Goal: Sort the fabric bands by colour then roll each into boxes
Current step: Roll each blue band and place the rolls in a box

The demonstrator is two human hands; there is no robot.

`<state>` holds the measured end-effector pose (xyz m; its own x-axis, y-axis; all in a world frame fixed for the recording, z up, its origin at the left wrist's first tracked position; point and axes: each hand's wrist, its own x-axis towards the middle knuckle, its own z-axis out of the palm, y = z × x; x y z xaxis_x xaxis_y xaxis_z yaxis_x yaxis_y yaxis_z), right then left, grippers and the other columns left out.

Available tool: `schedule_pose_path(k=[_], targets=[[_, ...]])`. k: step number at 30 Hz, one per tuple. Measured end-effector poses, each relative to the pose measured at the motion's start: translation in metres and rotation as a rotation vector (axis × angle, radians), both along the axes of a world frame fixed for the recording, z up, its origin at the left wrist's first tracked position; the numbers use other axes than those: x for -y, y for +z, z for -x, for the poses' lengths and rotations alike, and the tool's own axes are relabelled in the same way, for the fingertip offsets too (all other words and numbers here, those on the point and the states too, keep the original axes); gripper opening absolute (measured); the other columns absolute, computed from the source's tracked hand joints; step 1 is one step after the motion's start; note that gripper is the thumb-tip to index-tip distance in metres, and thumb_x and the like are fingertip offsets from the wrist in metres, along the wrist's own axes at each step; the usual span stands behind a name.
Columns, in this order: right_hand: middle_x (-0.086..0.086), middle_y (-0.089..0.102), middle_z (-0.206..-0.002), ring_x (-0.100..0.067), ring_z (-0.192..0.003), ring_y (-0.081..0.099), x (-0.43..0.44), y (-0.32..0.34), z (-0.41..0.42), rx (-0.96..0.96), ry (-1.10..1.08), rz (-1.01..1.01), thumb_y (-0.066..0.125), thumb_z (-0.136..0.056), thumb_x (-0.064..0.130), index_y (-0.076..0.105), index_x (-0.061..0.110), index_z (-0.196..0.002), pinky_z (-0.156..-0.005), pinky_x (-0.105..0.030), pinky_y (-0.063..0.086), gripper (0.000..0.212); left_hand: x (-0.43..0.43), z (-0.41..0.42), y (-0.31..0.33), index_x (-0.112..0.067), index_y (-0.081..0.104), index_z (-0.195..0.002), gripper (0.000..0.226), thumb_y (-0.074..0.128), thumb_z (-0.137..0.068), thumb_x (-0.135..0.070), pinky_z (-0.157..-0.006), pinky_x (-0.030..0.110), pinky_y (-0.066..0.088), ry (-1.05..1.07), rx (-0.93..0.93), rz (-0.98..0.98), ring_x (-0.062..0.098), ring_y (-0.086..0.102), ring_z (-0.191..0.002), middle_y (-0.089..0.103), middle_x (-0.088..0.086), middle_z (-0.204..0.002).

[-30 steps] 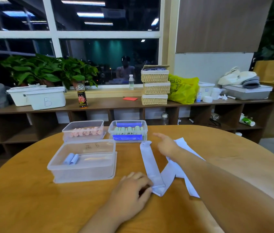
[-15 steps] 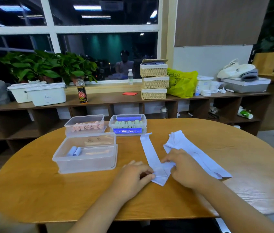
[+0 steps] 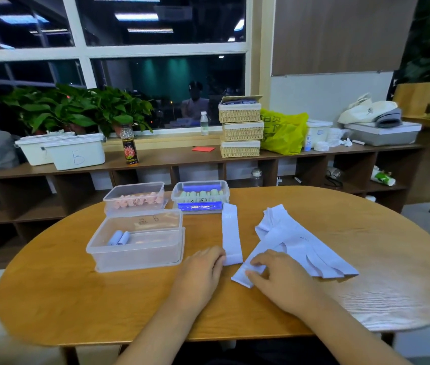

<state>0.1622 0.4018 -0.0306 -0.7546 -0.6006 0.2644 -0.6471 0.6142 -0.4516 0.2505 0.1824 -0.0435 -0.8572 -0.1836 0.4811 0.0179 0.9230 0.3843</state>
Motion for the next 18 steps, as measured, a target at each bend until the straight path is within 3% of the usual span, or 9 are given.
schedule_pose_path(k=[2, 4, 8, 10, 12, 14, 18], targets=[[0.027, 0.062, -0.119, 0.0, -0.108, 0.053, 0.0, 0.0, -0.007, 0.012, 0.012, -0.008, 0.057, -0.088, 0.076, 0.067, 0.044, -0.122, -0.093, -0.025, 0.048, 0.048, 0.003, -0.001, -0.002, -0.034, 0.062, -0.108, 0.014, 0.049, -0.11, -0.039, -0.079, 0.034, 0.052, 0.03, 0.006, -0.008, 0.007, 0.058, -0.09, 0.065, -0.016, -0.098], [0.029, 0.061, -0.118, 0.0, -0.107, 0.051, -0.002, 0.0, -0.013, -0.038, 0.042, -0.054, 0.057, -0.088, 0.076, 0.069, 0.046, -0.118, -0.092, -0.026, 0.048, 0.044, 0.004, -0.003, -0.003, -0.034, 0.06, -0.105, 0.013, 0.049, -0.11, -0.037, -0.078, 0.032, 0.051, 0.037, 0.009, -0.012, 0.006, 0.057, -0.089, 0.063, -0.016, -0.096], [0.021, 0.067, -0.102, -0.004, -0.093, 0.055, -0.009, 0.006, -0.016, -0.165, 0.026, -0.049, 0.05, -0.104, 0.053, 0.072, 0.039, -0.104, -0.082, -0.028, 0.051, 0.026, 0.005, -0.013, -0.005, -0.035, 0.06, -0.105, 0.011, 0.05, -0.11, -0.037, -0.079, 0.029, 0.049, 0.02, 0.0, 0.027, 0.005, 0.053, -0.091, 0.059, -0.018, -0.098], [0.017, 0.064, -0.087, -0.005, -0.086, 0.055, -0.013, 0.015, -0.015, -0.188, -0.025, -0.008, 0.05, -0.103, 0.045, 0.065, 0.036, -0.094, -0.067, -0.023, 0.044, 0.02, 0.004, -0.016, -0.006, -0.035, 0.062, -0.108, 0.012, 0.05, -0.109, -0.039, -0.081, 0.027, 0.049, -0.006, 0.0, 0.048, 0.003, 0.052, -0.095, 0.057, -0.02, -0.101], [0.018, 0.061, -0.083, -0.006, -0.083, 0.055, -0.019, 0.027, -0.007, -0.196, -0.073, 0.045, 0.054, -0.1, 0.033, 0.064, 0.038, -0.098, -0.06, -0.019, 0.034, 0.011, 0.002, -0.017, -0.004, -0.037, 0.062, -0.111, 0.014, 0.05, -0.109, -0.042, -0.083, 0.024, 0.049, -0.036, 0.015, 0.077, 0.001, 0.051, -0.099, 0.056, -0.022, -0.105], [0.016, 0.064, -0.086, -0.009, -0.085, 0.057, -0.026, 0.039, 0.004, -0.234, -0.101, 0.083, 0.057, -0.098, 0.02, 0.068, 0.038, -0.105, -0.062, -0.023, 0.041, 0.022, 0.001, -0.018, -0.002, -0.039, 0.062, -0.111, 0.014, 0.05, -0.108, -0.044, -0.084, 0.022, 0.049, -0.068, 0.034, 0.08, 0.0, 0.05, -0.102, 0.055, -0.024, -0.106], [0.019, 0.064, -0.088, -0.011, -0.09, 0.057, -0.044, 0.054, 0.024, -0.262, -0.177, 0.182, 0.057, -0.096, 0.009, 0.07, 0.034, -0.095, -0.07, -0.04, 0.052, 0.028, -0.001, -0.022, 0.001, -0.039, 0.06, -0.106, 0.011, 0.05, -0.106, -0.044, -0.083, 0.025, 0.05, -0.121, 0.068, 0.077, -0.001, 0.05, -0.101, 0.058, -0.023, -0.102]])
